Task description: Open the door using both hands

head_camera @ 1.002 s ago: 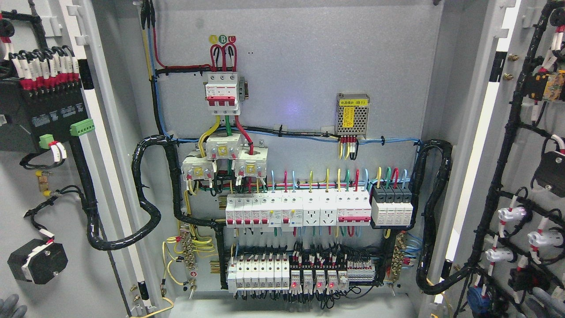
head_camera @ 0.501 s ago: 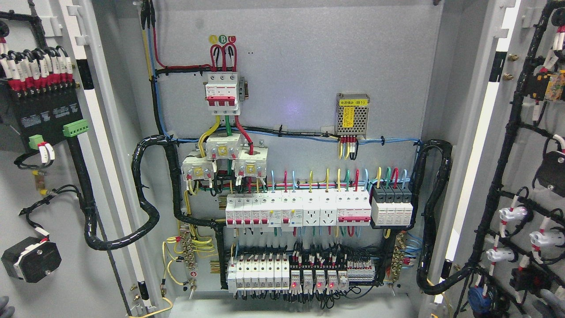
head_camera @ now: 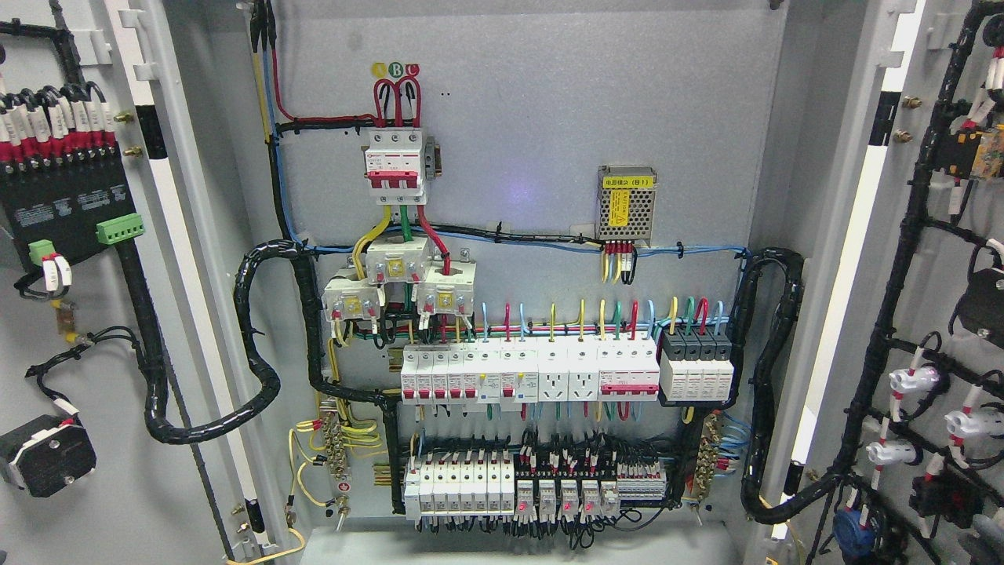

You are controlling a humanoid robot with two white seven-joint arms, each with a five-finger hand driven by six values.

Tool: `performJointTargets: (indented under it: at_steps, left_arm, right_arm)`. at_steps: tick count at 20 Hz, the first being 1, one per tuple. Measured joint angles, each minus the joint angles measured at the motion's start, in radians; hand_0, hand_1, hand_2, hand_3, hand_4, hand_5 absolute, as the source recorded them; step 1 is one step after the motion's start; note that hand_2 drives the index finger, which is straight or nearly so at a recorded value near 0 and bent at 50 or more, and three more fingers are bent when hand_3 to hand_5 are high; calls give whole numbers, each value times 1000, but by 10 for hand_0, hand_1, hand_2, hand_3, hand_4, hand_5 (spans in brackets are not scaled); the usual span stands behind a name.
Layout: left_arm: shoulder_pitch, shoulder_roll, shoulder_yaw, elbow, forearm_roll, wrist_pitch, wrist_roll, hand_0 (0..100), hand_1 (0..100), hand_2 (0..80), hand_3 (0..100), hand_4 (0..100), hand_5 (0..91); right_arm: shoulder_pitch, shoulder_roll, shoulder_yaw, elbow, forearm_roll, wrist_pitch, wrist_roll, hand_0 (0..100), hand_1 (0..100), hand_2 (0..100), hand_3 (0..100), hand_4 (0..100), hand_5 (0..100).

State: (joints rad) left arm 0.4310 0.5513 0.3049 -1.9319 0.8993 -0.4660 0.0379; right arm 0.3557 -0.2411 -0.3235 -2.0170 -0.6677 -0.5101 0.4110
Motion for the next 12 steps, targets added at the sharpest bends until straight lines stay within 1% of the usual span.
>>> performJointTargets:
  at_steps: [12]
  left_arm:
    - [-3, 12, 19, 38, 22, 18, -3, 0, 0, 0, 0, 0, 0]
  right_arm:
    - [4, -3, -33, 6, -5, 0, 0, 191, 0, 0, 0, 0, 0]
